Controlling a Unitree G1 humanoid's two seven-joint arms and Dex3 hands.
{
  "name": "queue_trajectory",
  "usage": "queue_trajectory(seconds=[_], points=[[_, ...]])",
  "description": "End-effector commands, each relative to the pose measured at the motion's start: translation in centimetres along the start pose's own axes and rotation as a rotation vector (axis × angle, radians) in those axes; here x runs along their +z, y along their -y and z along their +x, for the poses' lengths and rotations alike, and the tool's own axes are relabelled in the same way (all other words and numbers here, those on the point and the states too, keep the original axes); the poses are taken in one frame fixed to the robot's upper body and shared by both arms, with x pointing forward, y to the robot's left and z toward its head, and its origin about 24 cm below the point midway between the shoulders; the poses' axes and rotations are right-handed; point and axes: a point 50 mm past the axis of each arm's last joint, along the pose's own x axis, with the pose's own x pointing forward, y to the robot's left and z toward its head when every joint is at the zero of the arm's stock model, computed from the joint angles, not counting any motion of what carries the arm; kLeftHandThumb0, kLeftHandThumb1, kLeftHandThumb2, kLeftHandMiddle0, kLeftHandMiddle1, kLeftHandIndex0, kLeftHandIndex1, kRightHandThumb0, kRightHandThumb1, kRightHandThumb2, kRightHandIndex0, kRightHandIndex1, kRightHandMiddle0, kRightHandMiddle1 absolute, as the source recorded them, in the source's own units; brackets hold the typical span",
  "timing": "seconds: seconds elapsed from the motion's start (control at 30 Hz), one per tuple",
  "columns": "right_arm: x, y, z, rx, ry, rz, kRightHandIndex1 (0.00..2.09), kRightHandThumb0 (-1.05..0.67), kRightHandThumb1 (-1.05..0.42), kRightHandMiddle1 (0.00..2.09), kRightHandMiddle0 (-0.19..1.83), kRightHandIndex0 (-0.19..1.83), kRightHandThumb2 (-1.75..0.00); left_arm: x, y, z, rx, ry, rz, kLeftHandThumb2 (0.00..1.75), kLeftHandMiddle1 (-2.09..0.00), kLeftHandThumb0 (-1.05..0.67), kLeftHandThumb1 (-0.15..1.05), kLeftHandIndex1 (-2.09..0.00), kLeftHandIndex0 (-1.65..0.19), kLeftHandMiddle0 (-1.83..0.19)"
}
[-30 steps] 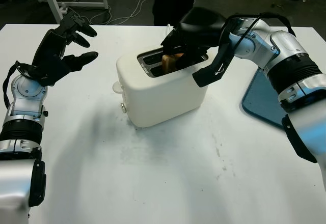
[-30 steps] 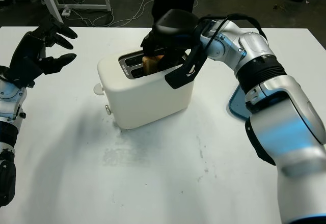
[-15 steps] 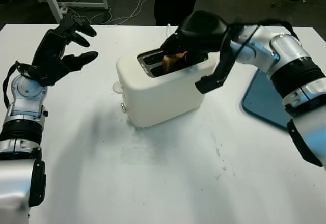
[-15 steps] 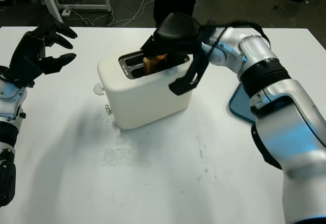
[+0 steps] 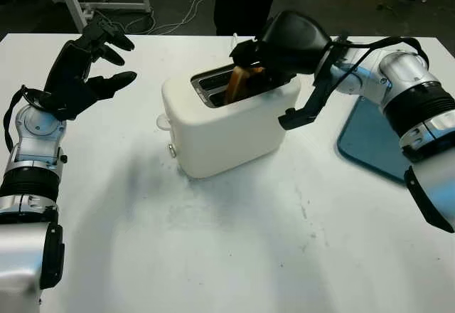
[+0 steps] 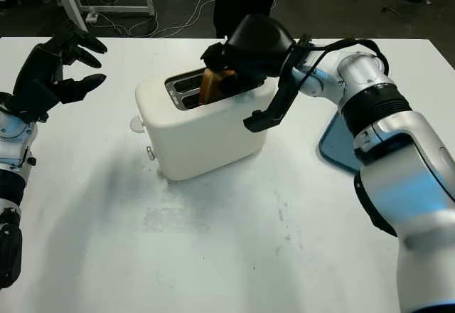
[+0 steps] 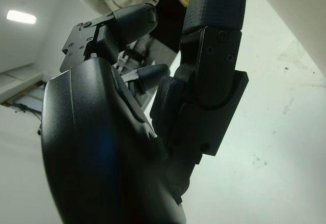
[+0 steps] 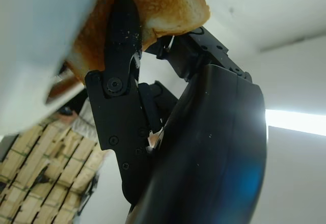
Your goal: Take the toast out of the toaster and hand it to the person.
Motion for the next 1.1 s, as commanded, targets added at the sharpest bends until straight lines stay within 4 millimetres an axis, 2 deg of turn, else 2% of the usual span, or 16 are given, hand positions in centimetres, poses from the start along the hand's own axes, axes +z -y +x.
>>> queue_trajectory(seconds=[0.0, 0.33, 0.47, 0.6, 0.73, 0.97, 1.07], points=[[-1.1, 1.3, 0.2, -0.078, -0.067, -0.007, 1.75, -0.51, -0.92, 1.75, 0.74, 1.02, -0.47, 0.1, -0.1, 0.0, 0.0, 0.003, 0.02, 0.29, -1.66, -1.05, 0.92, -1.52, -0.08, -0.05], [-3.5, 2.7, -0.4, -0.092, -0.22, 0.152, 1.75, -0.53, -0.92, 1.75, 0.67, 0.95, -0.47, 0.1, -0.1, 0.1, 0.003, 0.0, -0.004, 0.25, -1.64, -1.05, 0.92, -1.5, -0.1, -0.06], [-4.3, 3.6, -0.5, -0.111, -0.271, 0.242, 1.75, -0.53, -0.92, 1.74, 0.66, 0.93, -0.43, 0.1, -0.1, 0.1, -0.003, 0.006, 0.013, 0.29, -1.65, -1.05, 0.92, -1.52, -0.07, -0.04], [-5.2, 4.3, -1.0, -0.15, -0.315, 0.389, 1.75, -0.54, -0.92, 1.72, 0.63, 0.92, -0.44, 0.1, -0.1, 0.1, -0.003, 0.006, -0.002, 0.27, -1.64, -1.05, 0.92, -1.51, -0.09, -0.05], [-6.5, 4.7, -2.0, -0.194, -0.376, 0.61, 1.75, -0.41, -0.92, 1.74, 0.7, 0.96, -0.41, 0.1, -0.1, 0.1, -0.004, -0.002, -0.001, 0.26, -1.64, -1.05, 0.92, -1.5, -0.1, -0.06], [-9.5, 3.8, -4.7, -0.298, -0.642, 0.862, 1.75, -0.44, -0.92, 1.75, 0.6, 0.86, -0.39, 0.1, -0.1, 0.1, -0.004, 0.002, 0.002, 0.27, -1.64, -1.05, 0.92, -1.5, -0.09, -0.05], [-10.1, 2.9, -5.8, -0.356, -0.724, 0.958, 1.75, -0.35, -0.92, 1.48, 0.58, 0.76, -0.34, 0.1, -0.1, 0.1, -0.005, 0.006, 0.0, 0.27, -1.64, -1.05, 0.92, -1.5, -0.09, -0.05]])
